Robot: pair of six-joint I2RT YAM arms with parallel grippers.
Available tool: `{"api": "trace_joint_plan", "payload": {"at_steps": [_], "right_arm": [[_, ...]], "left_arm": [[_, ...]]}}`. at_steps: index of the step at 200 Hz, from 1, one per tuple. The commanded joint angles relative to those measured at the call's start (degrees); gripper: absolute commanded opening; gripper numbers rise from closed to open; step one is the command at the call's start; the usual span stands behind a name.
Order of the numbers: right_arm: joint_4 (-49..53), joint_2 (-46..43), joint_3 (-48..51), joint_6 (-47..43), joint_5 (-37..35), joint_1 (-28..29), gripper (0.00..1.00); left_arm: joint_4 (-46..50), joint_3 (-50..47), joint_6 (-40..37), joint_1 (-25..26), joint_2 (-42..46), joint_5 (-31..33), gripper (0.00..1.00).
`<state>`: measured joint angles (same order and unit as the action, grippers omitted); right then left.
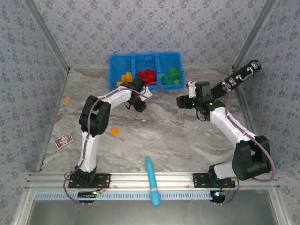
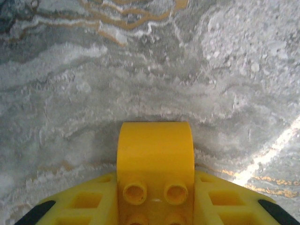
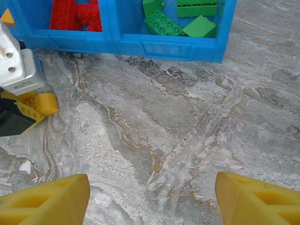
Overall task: Sort the legos into containers by color
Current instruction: Pick up the lego from the center of the table, then place the lego in the container.
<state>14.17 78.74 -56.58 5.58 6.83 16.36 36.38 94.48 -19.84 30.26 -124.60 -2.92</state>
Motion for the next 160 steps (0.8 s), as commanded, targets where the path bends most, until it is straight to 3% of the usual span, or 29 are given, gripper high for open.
{"api": "trace_joint_plan", "payload": {"at_steps": [1, 37, 71, 160], "right_arm": [[1.7, 0.2, -2.1, 0.9, -0.4, 1.0, 0.73], [1.9, 0.4, -2.5, 1.0, 0.1, 2.4, 0.73], [1.9, 0.4, -1.7, 1.7, -0.2, 3.9, 0.73], [0.3, 0.0, 1.4, 5.3, -4.0, 11.7, 0.73]], "left_arm": [[4.3, -5.2, 4.8, 1.2, 3.7, 2.7, 0.3], [3.2, -10.9, 10.4, 1.3, 12.5, 7.1, 0.26], [-0.9, -10.2, 10.0, -0.1, 17.5, 8.0, 0.25], [-13.4, 7.4, 18.1, -10.3, 7.4, 14.7, 0.24]]}}
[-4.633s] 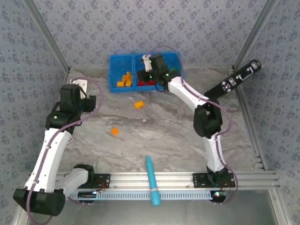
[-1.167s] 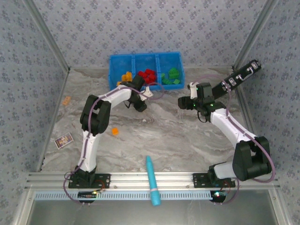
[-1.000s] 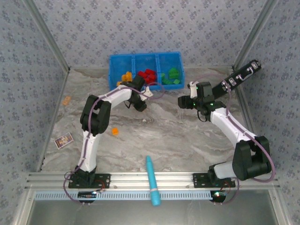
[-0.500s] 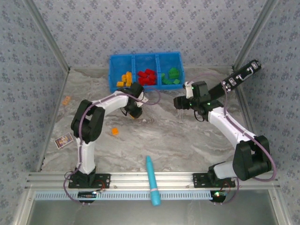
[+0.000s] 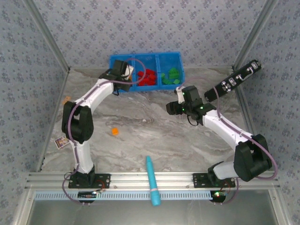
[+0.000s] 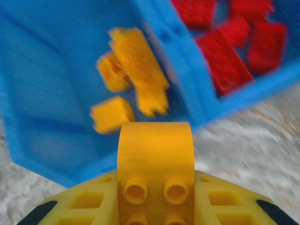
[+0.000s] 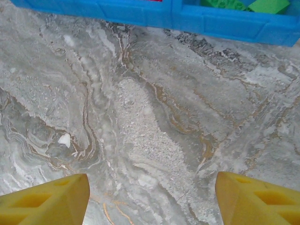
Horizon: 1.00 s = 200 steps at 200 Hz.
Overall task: Sort the legos into containers by color
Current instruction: Place the lego in the container.
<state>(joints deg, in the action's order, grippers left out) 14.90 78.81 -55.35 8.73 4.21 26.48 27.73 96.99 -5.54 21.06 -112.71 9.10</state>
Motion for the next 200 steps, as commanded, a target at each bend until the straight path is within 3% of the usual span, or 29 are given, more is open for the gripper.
{"api": "trace_joint_plan", "payload": {"at_steps": [1, 61, 100, 147, 200], "right_arm": [[-0.5, -0.1, 0.2, 2.2, -1.4, 1.7, 0.73], [-2.2, 4.7, -2.3, 3.0, -0.9, 7.2, 0.73], [-1.7, 7.7, -4.5, 2.2, -1.7, 10.6, 0.73], [-4.3, 9.1, -5.0, 2.7, -1.8, 12.5, 0.73], [-4.4, 10.8, -6.6, 1.3, -0.2, 12.7, 0.73]], "left_arm": [[-4.8, 5.1, 3.8, -1.2, -4.7, 2.7, 0.24], [-6.7, 15.9, 7.6, -3.2, -17.1, 2.4, 0.25], [-5.3, 18.5, 8.9, -3.7, -19.9, 2.8, 0.39], [-5.0, 15.4, 6.3, -3.7, -14.9, 3.0, 0.56], [-3.9, 4.5, 8.5, -3.7, 1.0, 2.4, 0.56]]}}
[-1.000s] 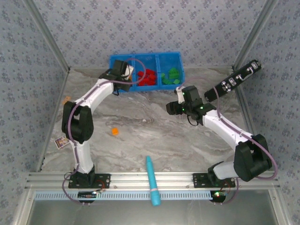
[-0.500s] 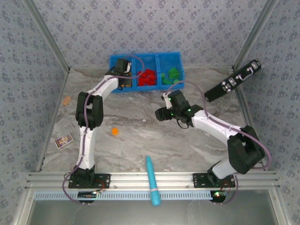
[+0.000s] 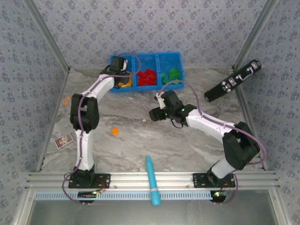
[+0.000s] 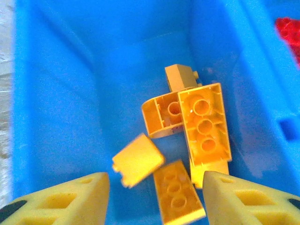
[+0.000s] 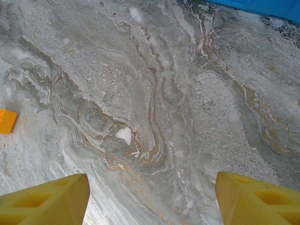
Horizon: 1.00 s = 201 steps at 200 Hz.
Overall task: Sort the legos into containers by color
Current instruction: Place the lego in the container, then pick up the lego from the middle-left of the table.
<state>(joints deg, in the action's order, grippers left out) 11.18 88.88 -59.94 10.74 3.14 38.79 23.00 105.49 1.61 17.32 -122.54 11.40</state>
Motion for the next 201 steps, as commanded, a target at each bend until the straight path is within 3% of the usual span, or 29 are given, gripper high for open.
{"api": "trace_joint_plan", "payload": {"at_steps": [1, 46, 101, 151, 201], "right_arm": [[-0.8, 0.7, -2.1, -0.7, 0.9, 0.4, 0.73], [-2.1, -0.6, 0.3, -0.6, 1.7, 0.0, 0.73], [-1.3, 1.7, -0.3, -1.2, 3.5, 0.0, 0.73], [-1.3, 4.1, -2.5, -1.2, 3.6, 0.1, 0.73], [-0.1, 4.5, -3.0, -1.3, 3.6, 0.3, 0.73]], "left_arm": [[0.9, -4.3, 1.4, 0.1, 11.2, 0.1, 0.56], [6.6, -20.2, 6.0, 0.2, 30.7, 1.3, 0.55], [12.2, -39.6, 17.2, 0.3, 52.8, 3.7, 0.52], [15.5, -51.5, 29.7, 0.4, 59.6, -2.7, 0.52], [15.6, -59.3, 36.6, 1.6, 63.4, -5.4, 0.54]]}}
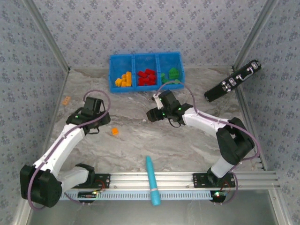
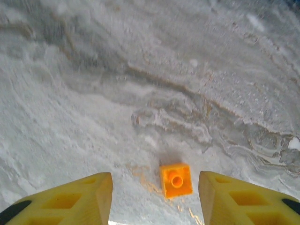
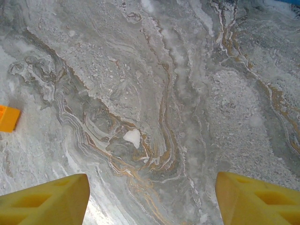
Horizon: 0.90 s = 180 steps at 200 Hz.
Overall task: Sort the legos into containers by color
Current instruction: Pick up the lego from the middle-left of the table.
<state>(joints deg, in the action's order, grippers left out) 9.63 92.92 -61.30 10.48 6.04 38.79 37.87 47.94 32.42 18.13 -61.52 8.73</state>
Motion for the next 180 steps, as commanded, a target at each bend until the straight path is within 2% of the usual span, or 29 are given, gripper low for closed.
{"api": "trace_joint_plan", "payload": {"at_steps": [1, 51, 78, 128, 180], "right_arm": [[1.4, 0.5, -1.6, -1.1, 0.6, 0.2, 0.73], [1.9, 0.6, -1.5, -0.7, 0.0, 0.3, 0.73], [2.4, 0.5, -1.7, -0.7, -0.1, 0.4, 0.73], [3.1, 0.2, -1.4, -1.0, -0.7, 0.3, 0.73], [3.3, -0.5, -0.6, -1.0, -1.2, 0.2, 0.74]], "left_arm": [[0.7, -1.8, 5.9, 0.8, 2.4, -2.8, 0.55], [1.4, -6.9, 10.7, 4.7, 2.2, -3.7, 0.6], [-3.1, -9.0, 12.7, 6.0, 0.9, -3.8, 0.63], [-7.8, -9.5, 13.1, 7.9, -3.4, -4.8, 0.7], [-10.3, -9.4, 12.8, 9.6, -7.4, -4.7, 0.73]]}}
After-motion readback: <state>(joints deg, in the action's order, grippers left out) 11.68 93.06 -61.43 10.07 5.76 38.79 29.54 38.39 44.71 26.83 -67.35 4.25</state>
